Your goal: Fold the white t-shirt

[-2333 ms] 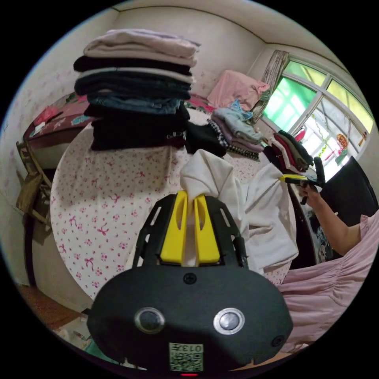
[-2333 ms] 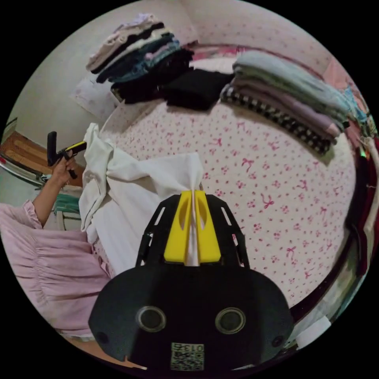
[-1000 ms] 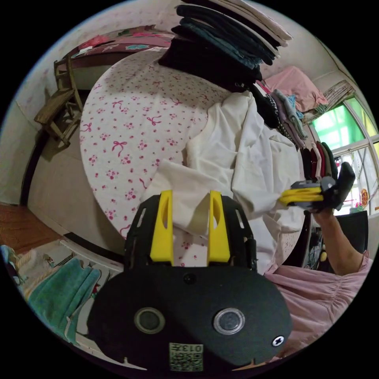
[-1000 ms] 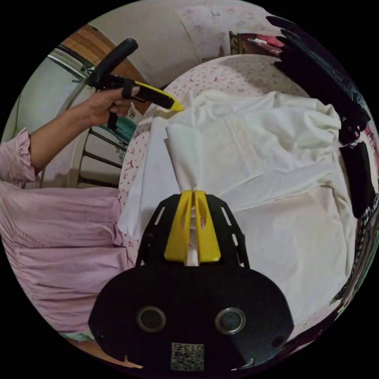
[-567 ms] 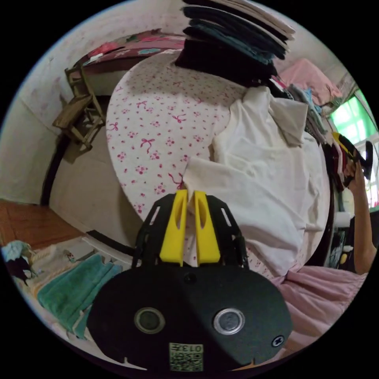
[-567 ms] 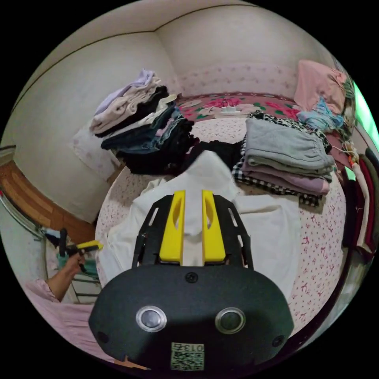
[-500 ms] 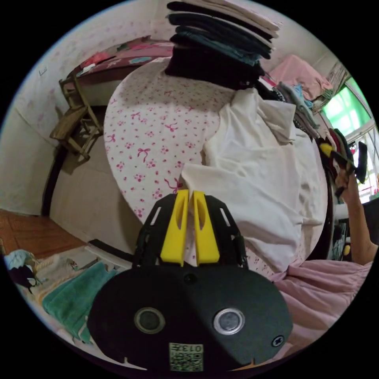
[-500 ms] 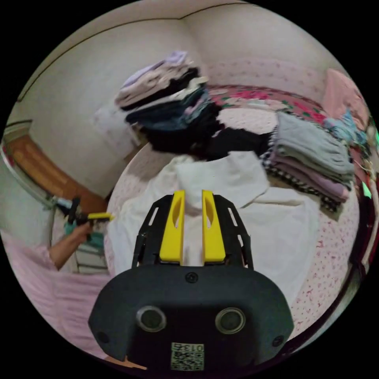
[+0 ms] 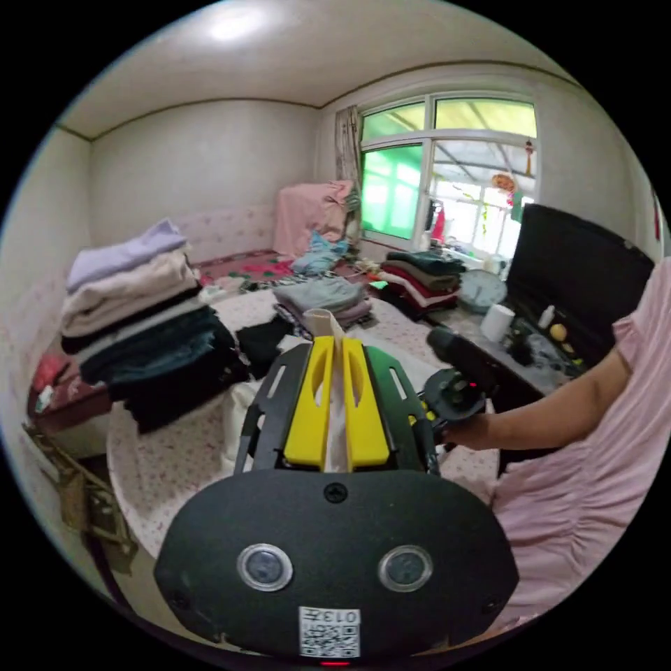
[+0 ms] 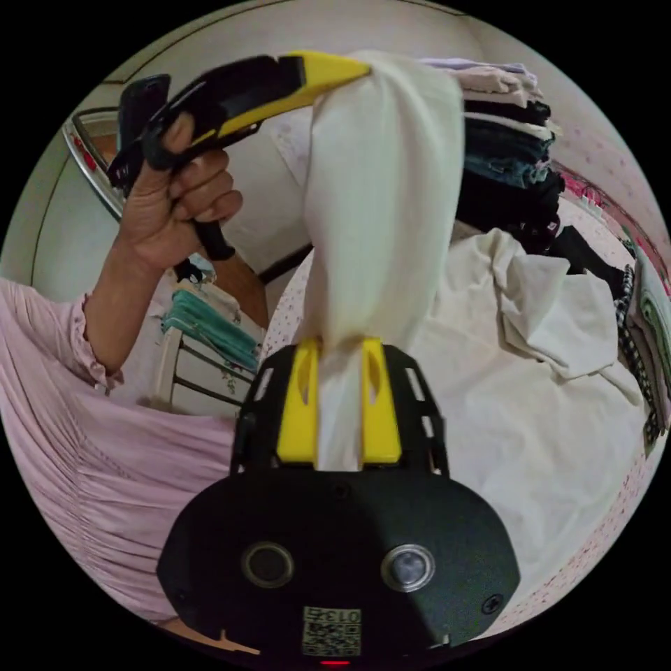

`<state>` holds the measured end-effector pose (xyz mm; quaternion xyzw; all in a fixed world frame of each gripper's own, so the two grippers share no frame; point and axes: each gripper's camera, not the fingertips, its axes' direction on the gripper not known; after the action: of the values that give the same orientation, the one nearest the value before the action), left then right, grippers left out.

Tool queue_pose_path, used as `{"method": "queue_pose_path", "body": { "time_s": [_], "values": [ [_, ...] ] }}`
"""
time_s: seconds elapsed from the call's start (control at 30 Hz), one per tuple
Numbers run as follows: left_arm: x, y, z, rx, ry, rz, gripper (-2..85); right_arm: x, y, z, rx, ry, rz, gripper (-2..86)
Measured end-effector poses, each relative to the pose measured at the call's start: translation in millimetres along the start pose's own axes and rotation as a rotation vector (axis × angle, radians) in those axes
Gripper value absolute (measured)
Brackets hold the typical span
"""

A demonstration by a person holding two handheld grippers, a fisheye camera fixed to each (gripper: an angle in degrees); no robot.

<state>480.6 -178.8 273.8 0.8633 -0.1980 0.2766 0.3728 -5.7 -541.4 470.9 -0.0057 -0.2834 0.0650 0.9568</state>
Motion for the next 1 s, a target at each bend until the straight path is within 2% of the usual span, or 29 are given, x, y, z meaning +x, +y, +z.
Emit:
{"method": "queue_pose_path", "body": {
  "time_s": [0.1, 0.13, 0.17, 0.23, 0.37, 0.43, 0.53, 0.63, 0.7, 0.87, 1.0],
  "values": [
    [-11, -8, 2, -0.011, -0.205, -0.039, 1.5, 64, 20, -61, 0.115, 0.144, 0.220, 3.3],
    [-32, 4, 2, -0.051, -0.265, -0.127, 2.2, 82, 30, -75, 0.143, 0.142, 0.292, 3.3],
    [-56, 24, 1, -0.104, -0.306, -0.220, 3.6, 120, 56, -100, 0.188, 0.139, 0.460, 3.3],
    [-92, 66, 2, -0.221, -0.324, -0.371, 6.2, 171, 121, -147, 0.285, 0.112, 0.669, 3.4],
    [-141, 175, 7, -0.458, -0.300, -0.679, 10.4, 184, 201, -199, 0.266, 0.117, 0.715, 4.9],
    [-151, 211, 9, -0.506, -0.257, -0.807, 11.9, 172, 251, -233, 0.264, 0.155, 0.729, 5.4],
    [-160, 251, 10, -0.452, -0.110, -0.975, 12.5, 152, 299, -268, 0.248, 0.278, 0.781, 6.1],
    [-160, 262, 13, -0.415, -0.049, -1.022, 10.9, 134, 364, -299, 0.178, 0.445, 0.932, 7.9],
    [-160, 263, 18, -0.403, -0.011, -1.035, 11.0, 132, 391, -307, 0.169, 0.460, 1.005, 8.5],
    [-168, 264, 31, -0.359, 0.051, -1.110, 12.9, 141, 426, -310, 0.172, 0.370, 1.110, 10.6],
    [-171, 251, 40, -0.439, 0.007, -1.061, 8.4, 163, 428, -307, 0.176, 0.311, 1.151, 10.0]
  ]
}}
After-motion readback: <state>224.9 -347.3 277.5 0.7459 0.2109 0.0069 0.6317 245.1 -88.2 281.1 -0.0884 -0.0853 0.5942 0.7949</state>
